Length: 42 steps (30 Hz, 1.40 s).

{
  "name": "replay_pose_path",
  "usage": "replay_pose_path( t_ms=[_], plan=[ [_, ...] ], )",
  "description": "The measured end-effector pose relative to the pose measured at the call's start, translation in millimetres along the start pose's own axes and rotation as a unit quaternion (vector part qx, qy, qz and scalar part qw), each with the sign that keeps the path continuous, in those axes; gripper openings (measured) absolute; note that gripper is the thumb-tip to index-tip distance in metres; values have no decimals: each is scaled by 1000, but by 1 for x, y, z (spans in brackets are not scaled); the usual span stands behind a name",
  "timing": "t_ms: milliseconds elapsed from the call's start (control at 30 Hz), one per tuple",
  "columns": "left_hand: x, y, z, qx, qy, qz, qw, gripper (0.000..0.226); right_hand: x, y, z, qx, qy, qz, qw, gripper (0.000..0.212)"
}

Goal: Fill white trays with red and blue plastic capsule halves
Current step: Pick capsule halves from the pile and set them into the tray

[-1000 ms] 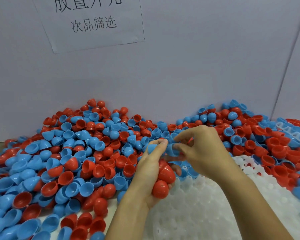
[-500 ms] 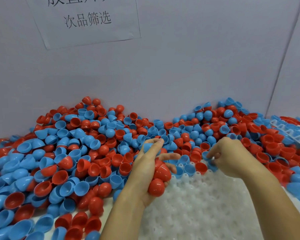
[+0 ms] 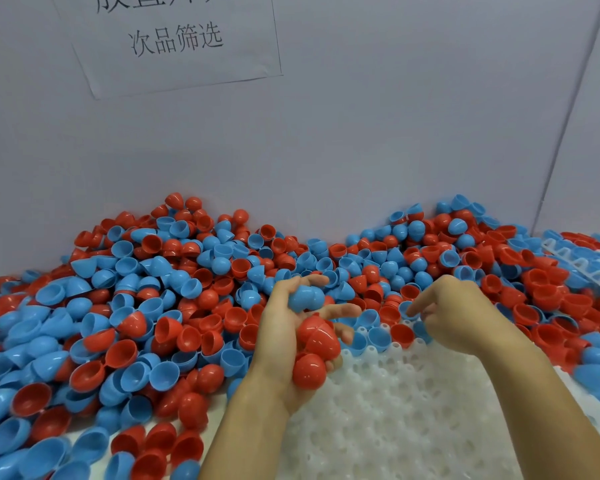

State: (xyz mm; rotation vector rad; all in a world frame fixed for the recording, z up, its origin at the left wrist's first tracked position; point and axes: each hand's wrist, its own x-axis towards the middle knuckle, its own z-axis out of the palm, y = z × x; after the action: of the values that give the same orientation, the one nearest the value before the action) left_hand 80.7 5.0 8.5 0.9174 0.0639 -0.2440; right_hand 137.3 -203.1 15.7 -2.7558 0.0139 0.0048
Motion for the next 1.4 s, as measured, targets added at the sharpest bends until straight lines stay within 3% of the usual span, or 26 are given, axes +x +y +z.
replay_pose_path(
  t_ms=[100,233,300,433,567,667,833,1000,1233,1400],
  plan=[
    [-1,-1,-1,-2,-5,8,1000,27,-2,-2,-9,23,15,-27,999,41],
    [0,-2,1,31,-6,28,999,20,-13,-25,-29,126,13,-133,983,16],
    [2,-5,2,104,20,56,993,13,-23,-47,-34,195,-17,-174,965,9],
    [4,-14,1,317,37,144,937,15,-33,-75,-21,215,-47,-203,954,17],
    [3,-16,1,383,12,199,902,29,-28,-78,-5,187,-25,-186,964,15],
    [3,-16,2,390,12,210,896,36,-25,-76,1,220,-3,-166,961,20],
    [6,-17,-2,356,52,158,919,70,-22,-69,-2,284,53,-139,947,27],
    [10,-14,0,296,52,133,945,30,-22,-64,-8,324,57,-137,935,27],
    [10,-14,0,297,75,132,943,19,-19,-62,-1,195,40,-169,965,25],
    [13,-13,-1,180,186,60,964,30,-11,-42,-14,184,88,-132,970,24]
  ],
)
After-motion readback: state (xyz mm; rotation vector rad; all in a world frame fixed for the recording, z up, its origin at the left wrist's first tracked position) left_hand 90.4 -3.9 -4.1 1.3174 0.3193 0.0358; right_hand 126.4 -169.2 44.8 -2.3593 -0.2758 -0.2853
